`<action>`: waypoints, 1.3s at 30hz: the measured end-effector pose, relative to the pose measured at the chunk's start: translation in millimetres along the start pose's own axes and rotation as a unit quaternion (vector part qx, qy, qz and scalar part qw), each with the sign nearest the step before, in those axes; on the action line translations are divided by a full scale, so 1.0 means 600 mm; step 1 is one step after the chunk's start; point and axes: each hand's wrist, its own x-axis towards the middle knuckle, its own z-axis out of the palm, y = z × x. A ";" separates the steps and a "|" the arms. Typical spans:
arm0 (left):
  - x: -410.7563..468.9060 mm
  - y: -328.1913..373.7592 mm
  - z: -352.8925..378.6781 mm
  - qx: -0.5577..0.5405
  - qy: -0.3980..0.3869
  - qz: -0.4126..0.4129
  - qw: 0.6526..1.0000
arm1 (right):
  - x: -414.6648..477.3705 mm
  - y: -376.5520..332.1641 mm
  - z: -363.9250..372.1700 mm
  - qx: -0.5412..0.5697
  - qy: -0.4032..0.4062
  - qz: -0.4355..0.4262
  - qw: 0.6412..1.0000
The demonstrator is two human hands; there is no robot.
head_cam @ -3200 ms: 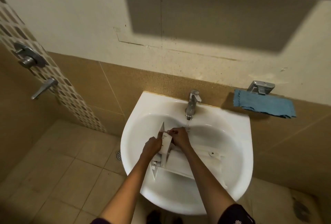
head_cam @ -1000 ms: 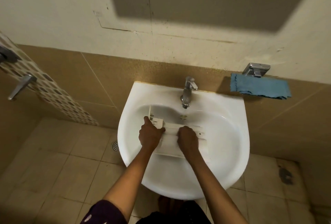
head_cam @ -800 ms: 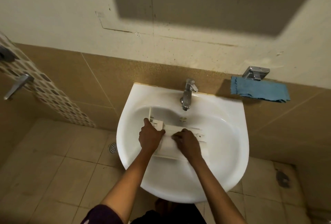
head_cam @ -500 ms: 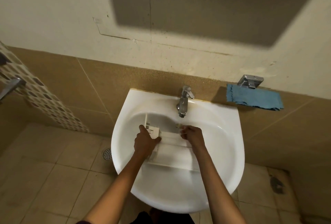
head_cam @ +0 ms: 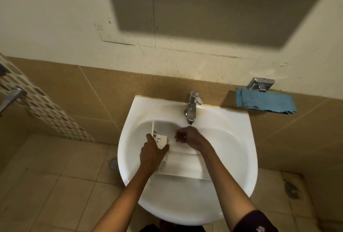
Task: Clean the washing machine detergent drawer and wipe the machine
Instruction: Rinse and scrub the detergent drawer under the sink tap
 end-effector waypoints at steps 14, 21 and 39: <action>-0.002 0.001 0.001 0.005 0.004 0.000 1.000 | -0.044 0.068 0.014 -0.515 0.072 -0.196 0.831; 0.000 0.002 0.003 0.011 0.002 -0.005 1.000 | -0.048 0.070 -0.038 -0.501 0.194 -0.121 0.835; -0.004 0.003 0.000 0.008 0.003 -0.002 1.000 | -0.056 0.094 -0.032 -0.601 0.177 -0.190 0.756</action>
